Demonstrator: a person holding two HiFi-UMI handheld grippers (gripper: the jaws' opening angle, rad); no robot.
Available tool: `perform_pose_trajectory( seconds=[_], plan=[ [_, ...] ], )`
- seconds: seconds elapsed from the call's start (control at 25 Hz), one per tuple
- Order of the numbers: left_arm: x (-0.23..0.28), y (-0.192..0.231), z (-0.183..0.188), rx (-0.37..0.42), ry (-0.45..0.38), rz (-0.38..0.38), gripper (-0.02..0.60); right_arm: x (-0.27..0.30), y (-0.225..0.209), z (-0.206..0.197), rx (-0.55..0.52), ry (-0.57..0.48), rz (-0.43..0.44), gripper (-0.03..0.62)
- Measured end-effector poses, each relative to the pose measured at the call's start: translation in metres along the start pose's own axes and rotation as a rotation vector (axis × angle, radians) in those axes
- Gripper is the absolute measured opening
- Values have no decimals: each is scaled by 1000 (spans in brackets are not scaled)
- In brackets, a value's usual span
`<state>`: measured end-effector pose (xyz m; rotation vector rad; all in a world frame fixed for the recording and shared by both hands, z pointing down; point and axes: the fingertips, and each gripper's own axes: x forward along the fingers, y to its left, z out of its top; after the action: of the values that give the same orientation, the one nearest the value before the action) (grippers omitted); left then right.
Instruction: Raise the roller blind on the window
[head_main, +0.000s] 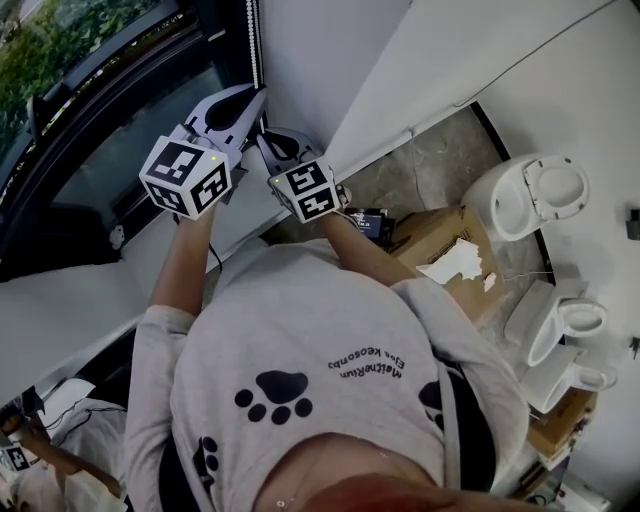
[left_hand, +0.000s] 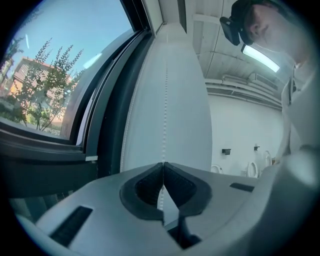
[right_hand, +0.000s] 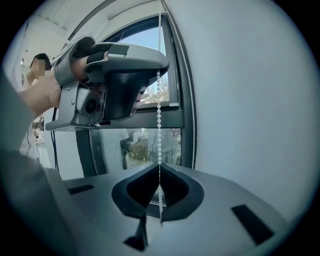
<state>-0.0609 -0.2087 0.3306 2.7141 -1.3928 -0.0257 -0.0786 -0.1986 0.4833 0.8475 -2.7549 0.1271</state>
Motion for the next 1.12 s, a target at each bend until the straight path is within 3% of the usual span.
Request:
perform_pose_trajectory(
  seconds=[0.16,0.44,0.6,0.96,1.12],
  plan=[
    [-1,2,-17,-67,-16,-11,12,4,-1,-19,-14,36,-6,9],
    [0,0,-59,-87,36,-12,12,8,-1,-60,4,132,-1,9],
    [-1,-2,-73,-136,26,-22,12,7,-1,-74,28,163,2,11],
    [-3,-9,-78,-143,37,-57,12,4,6,-73,96,172,16,15],
    [-5,-10,-77,-131,37,-73,12,-6,2,-49,108,135,5,94]
  ],
)
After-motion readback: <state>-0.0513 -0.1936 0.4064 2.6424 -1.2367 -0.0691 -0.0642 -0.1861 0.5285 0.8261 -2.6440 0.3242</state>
